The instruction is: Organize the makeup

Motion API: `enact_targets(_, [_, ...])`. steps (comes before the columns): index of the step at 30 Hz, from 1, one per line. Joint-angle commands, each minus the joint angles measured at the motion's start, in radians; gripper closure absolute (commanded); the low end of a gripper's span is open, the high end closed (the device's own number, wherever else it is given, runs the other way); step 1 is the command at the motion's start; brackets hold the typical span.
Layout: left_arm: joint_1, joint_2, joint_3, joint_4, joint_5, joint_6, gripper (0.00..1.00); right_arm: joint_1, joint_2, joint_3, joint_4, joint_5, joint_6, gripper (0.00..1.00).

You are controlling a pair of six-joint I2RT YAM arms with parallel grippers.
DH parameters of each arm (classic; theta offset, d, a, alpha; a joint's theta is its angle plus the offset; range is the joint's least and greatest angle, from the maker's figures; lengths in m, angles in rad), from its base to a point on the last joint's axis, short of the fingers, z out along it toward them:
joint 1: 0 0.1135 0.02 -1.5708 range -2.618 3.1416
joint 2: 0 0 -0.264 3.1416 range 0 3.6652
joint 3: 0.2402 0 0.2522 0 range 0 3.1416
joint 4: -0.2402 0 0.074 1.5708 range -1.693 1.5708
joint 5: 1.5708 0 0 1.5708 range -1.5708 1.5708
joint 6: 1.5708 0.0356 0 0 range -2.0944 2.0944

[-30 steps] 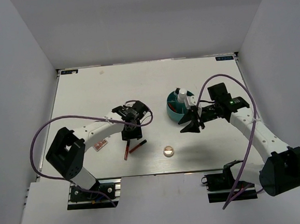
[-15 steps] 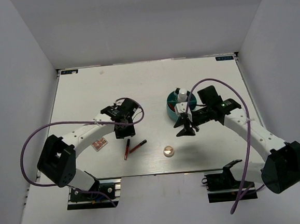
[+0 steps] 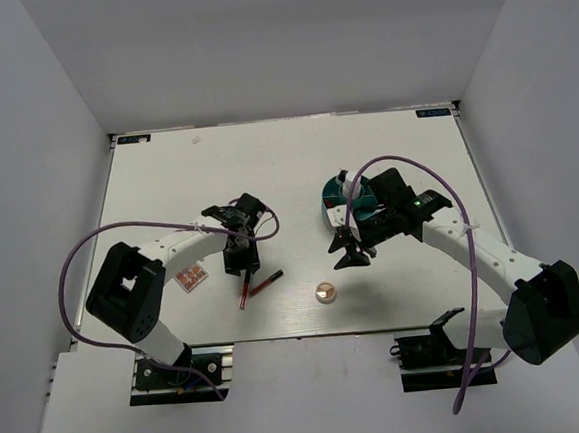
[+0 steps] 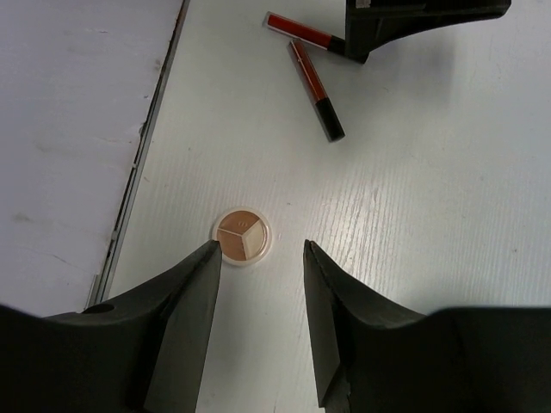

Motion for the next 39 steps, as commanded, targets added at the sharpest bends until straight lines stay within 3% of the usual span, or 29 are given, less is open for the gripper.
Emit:
enact_targets(1, [0.021,0.022,0.02,0.025,0.033,0.041,0.53,0.006,-0.01,0.028,0.015,0.008,-0.01,0.5])
enact_targets(17, [0.048,0.111,-0.014,0.078,0.09,0.093,0.62,0.002,-0.016,0.014,0.024,0.018,0.005,0.5])
enact_targets(22, [0.048,0.12,-0.009,0.071,0.08,0.103,0.84,0.0,-0.022,0.009,0.026,0.017,0.011,0.5])
enact_targets(30, [0.076,-0.002,0.15,-0.02,0.006,0.163,0.95,-0.003,-0.028,0.005,0.027,0.021,0.022,0.5])
enact_targets(35, [0.076,-0.075,0.256,0.034,0.153,0.211,0.99,-0.004,-0.036,-0.004,0.053,0.066,0.065,0.5])
enact_targets(39, [0.076,-0.11,0.261,0.237,0.378,0.185,1.0,-0.015,-0.056,-0.027,0.067,0.103,0.082,0.5])
